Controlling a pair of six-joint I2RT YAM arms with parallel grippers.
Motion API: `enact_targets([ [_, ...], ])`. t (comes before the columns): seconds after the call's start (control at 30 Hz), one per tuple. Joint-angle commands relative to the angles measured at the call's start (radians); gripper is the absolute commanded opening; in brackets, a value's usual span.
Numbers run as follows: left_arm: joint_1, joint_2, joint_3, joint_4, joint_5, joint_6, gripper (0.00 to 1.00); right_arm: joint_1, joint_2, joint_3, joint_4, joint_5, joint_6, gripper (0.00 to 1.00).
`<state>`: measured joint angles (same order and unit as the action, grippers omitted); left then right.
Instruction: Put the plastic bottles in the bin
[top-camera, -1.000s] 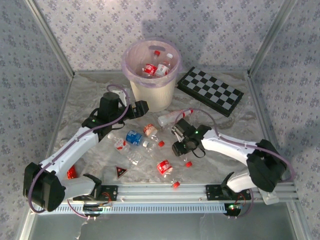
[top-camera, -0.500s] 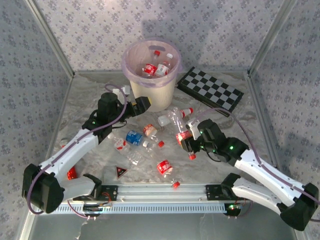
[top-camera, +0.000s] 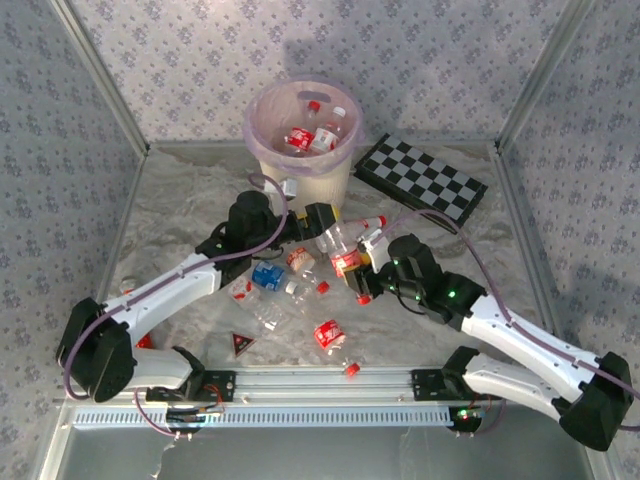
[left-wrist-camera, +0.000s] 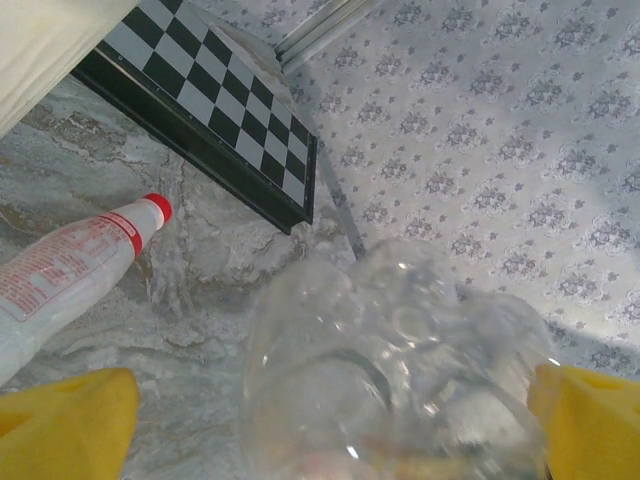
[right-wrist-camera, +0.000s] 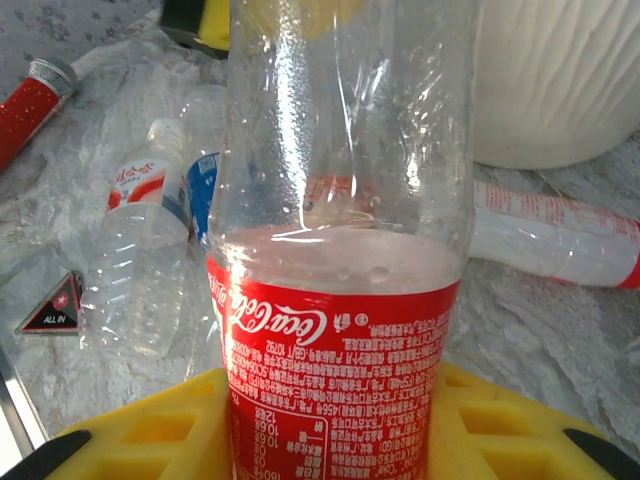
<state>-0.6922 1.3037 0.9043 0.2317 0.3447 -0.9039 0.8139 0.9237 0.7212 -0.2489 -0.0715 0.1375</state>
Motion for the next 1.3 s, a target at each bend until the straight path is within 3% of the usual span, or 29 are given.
enact_targets([
  [0.0,-0.007,0.020,0.045,0.089,-0.008,-0.010,0.96,0.014,0.016,-0.010,0.062,-0.007,-0.018,0.30],
  [0.33,-0.019,0.017,0.039,0.070,-0.030,0.002,0.62,0.024,0.047,-0.026,0.083,0.012,-0.001,0.31],
  [0.47,-0.018,-0.008,0.062,-0.004,-0.070,0.036,0.46,0.024,0.061,-0.021,0.075,0.026,0.029,0.41],
  [0.57,-0.014,-0.022,0.085,-0.034,-0.080,0.066,0.41,0.026,0.069,-0.014,0.079,0.030,0.036,0.48],
  [0.63,-0.006,-0.025,0.109,-0.063,-0.079,0.079,0.38,0.026,0.070,-0.010,0.081,0.033,0.036,0.57],
  [0.77,0.025,-0.042,0.167,-0.110,-0.073,0.117,0.33,0.027,0.049,0.008,0.047,0.063,0.034,0.95],
  [0.8,0.034,-0.049,0.184,-0.121,-0.073,0.130,0.32,0.026,0.038,0.012,0.035,0.078,0.035,1.00],
  [1.03,0.116,-0.063,0.418,-0.201,-0.070,0.276,0.24,-0.024,-0.066,-0.013,-0.019,0.099,0.069,1.00],
  [1.27,0.200,0.029,0.712,-0.265,-0.117,0.374,0.13,-0.091,-0.133,-0.068,-0.025,0.152,0.142,1.00],
])
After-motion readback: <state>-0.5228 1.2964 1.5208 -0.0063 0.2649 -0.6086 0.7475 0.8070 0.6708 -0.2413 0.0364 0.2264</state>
